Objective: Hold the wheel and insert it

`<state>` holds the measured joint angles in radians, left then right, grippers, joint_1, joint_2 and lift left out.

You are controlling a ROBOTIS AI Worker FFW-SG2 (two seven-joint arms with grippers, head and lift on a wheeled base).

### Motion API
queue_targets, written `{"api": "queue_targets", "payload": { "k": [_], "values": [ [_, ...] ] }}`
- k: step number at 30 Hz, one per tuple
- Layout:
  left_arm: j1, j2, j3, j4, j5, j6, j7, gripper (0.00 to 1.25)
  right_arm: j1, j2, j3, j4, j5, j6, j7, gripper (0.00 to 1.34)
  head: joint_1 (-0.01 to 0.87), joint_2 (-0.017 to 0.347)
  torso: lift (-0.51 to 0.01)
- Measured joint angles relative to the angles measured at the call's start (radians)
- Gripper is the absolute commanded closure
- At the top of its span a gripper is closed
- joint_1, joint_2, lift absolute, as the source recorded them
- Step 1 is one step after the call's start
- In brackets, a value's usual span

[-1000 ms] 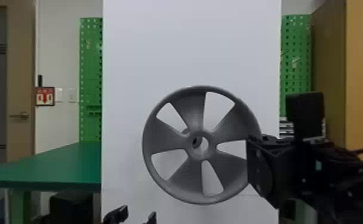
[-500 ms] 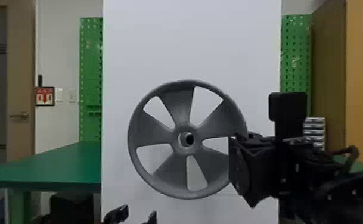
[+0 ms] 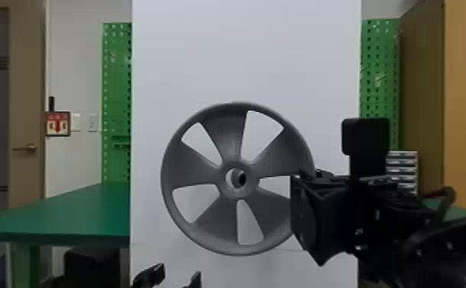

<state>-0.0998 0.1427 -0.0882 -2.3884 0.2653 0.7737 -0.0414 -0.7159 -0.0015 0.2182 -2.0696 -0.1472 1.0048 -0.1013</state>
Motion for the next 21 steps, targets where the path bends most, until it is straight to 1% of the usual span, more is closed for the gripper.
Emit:
{"api": "queue_targets", "payload": {
  "k": [21],
  "values": [
    [0.002,0.0,0.0,0.0,-0.001,0.0,0.0,0.55,0.003,0.0,-0.017,0.0,0.012,0.014,0.0,1.17,0.005,0.112,-0.478]
  ]
}}
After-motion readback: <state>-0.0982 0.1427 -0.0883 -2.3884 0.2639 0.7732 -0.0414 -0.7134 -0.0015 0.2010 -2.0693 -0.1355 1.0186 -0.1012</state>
